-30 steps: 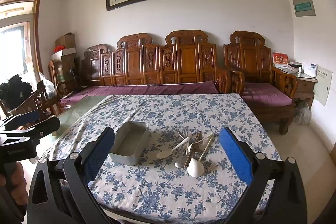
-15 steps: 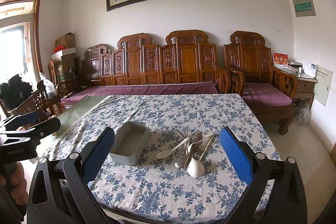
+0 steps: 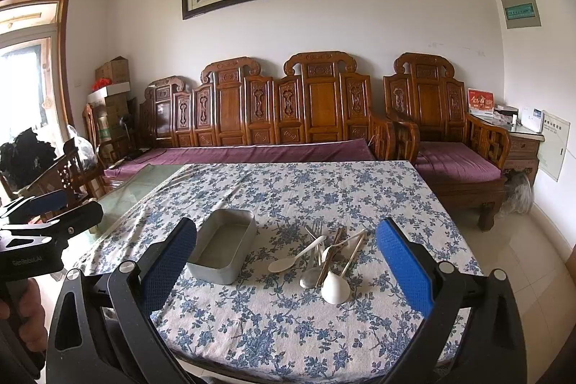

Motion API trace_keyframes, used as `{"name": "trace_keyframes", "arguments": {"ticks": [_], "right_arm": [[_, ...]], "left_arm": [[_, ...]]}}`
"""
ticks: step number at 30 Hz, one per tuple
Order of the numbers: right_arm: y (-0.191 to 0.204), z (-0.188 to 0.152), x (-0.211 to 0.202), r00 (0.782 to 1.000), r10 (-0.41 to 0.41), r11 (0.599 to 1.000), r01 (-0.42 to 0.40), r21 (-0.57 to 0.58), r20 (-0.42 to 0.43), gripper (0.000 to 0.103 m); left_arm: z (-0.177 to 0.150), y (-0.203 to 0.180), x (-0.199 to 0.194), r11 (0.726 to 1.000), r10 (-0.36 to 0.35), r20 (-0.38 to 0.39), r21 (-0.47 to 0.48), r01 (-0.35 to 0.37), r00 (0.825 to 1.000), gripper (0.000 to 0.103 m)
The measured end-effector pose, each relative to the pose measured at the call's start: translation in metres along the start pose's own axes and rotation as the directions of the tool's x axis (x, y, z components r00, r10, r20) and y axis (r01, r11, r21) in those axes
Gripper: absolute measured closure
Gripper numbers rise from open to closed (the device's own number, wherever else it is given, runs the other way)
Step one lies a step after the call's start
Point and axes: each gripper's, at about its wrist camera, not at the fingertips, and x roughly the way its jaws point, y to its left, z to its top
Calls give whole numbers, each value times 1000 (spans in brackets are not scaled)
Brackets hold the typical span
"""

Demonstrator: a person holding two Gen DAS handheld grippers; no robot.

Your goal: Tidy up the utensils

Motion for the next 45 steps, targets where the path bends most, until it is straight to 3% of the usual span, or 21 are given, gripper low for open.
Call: {"name": "trace_keyframes", "arguments": {"ticks": [30, 45], "right_arm": [[-1, -1, 0, 1000, 1, 1000, -1, 2, -4, 2], [-32, -12, 43, 997, 16, 999, -14, 29, -79, 2]], "left_arm": [[6, -3, 3, 1000, -5, -8, 3, 5, 1000, 6], [-12, -13, 65, 998, -47, -165, 44, 55, 985, 6]]}}
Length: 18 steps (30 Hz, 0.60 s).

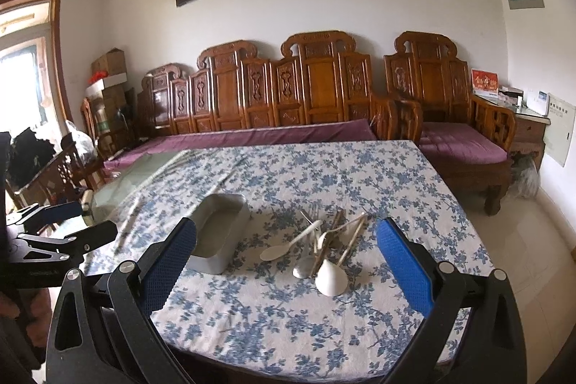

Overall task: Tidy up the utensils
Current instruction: 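Grasp a white plastic spoon with the left tool while the right tool grasps a wooden chopstick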

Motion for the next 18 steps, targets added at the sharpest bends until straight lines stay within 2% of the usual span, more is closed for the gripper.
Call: {"name": "trace_keyframes", "arguments": {"ticks": [12, 18], "right_arm": [[-39, -23, 85, 994, -15, 1000, 15, -8, -106, 2], [-66, -44, 142, 979, -48, 999, 46, -18, -200, 2]], "left_arm": [[0, -11, 72, 999, -28, -106, 38, 32, 994, 6], [-4, -19, 127, 997, -35, -180, 65, 47, 983, 6]]}}
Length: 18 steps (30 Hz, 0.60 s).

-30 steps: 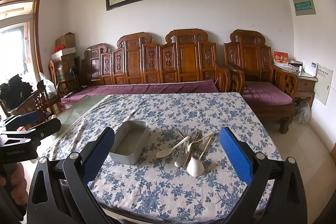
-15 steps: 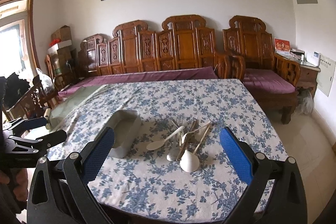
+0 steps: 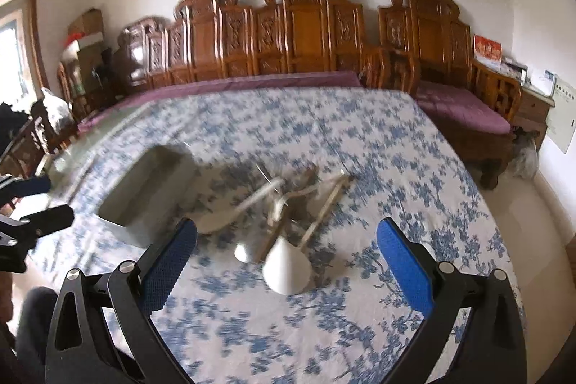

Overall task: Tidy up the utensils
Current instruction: 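Grasp a white plastic spoon with the left tool while the right tool grasps a wooden chopstick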

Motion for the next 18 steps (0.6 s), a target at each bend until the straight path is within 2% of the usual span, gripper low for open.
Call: {"name": "trace_keyframes", "arguments": {"ticks": [4, 6, 9, 14, 18], "right_arm": [[-17, -5, 38, 998, 26, 1000, -26, 5, -63, 6], [-22, -6, 57, 994, 51, 999, -50, 7, -94, 18], [-26, -9, 85, 987, 76, 997, -77, -3, -141, 31], [-32, -9, 121, 976, 68, 997, -73, -17, -207, 42], [-43, -6, 158, 957, 54, 998, -56, 0, -284, 51]], "left_arm": [[4, -8, 29, 999, -13, -45, 47, 15, 999, 6], [8, -12, 43, 998, -26, -58, 64, 30, 998, 6], [11, -18, 63, 996, -44, -84, 78, 50, 995, 6], [15, -29, 89, 991, -81, -114, 96, 92, 990, 6], [18, -38, 109, 989, -96, -140, 102, 111, 985, 6]]}}
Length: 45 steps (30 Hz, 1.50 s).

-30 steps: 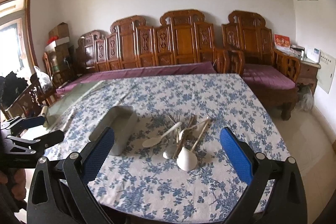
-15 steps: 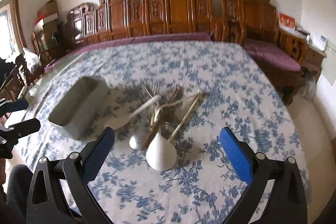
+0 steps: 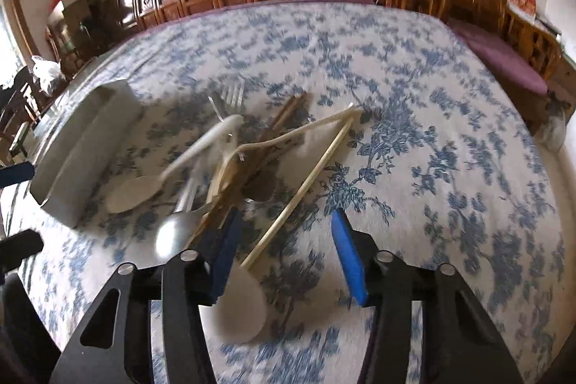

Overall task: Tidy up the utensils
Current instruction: 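Grasp a white plastic spoon with the left tool while the right tool grasps a wooden chopstick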

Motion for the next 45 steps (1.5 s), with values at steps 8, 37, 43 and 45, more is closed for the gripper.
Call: {"name": "trace_keyframes", "arguments": {"ticks": [8, 37, 43, 45], "right_arm": [[-14, 15, 27, 998, -52, 998, 51, -22, -37, 67], [-61, 5, 2, 998, -58, 993, 54, 107, 39, 97], [-59, 4, 0, 999, -39, 993, 35, 116, 37, 97], [-57, 2, -2, 998, -47, 992, 43, 115, 38, 97]], "left_arm": [[7, -4, 27, 1000, 15, -37, -26, -16, 999, 6], [62, -20, 119, 997, -45, -242, 53, 60, 969, 73], [62, -18, 121, 997, -53, -228, 43, 64, 972, 92], [61, -17, 119, 997, -47, -226, 43, 59, 973, 97]]}}
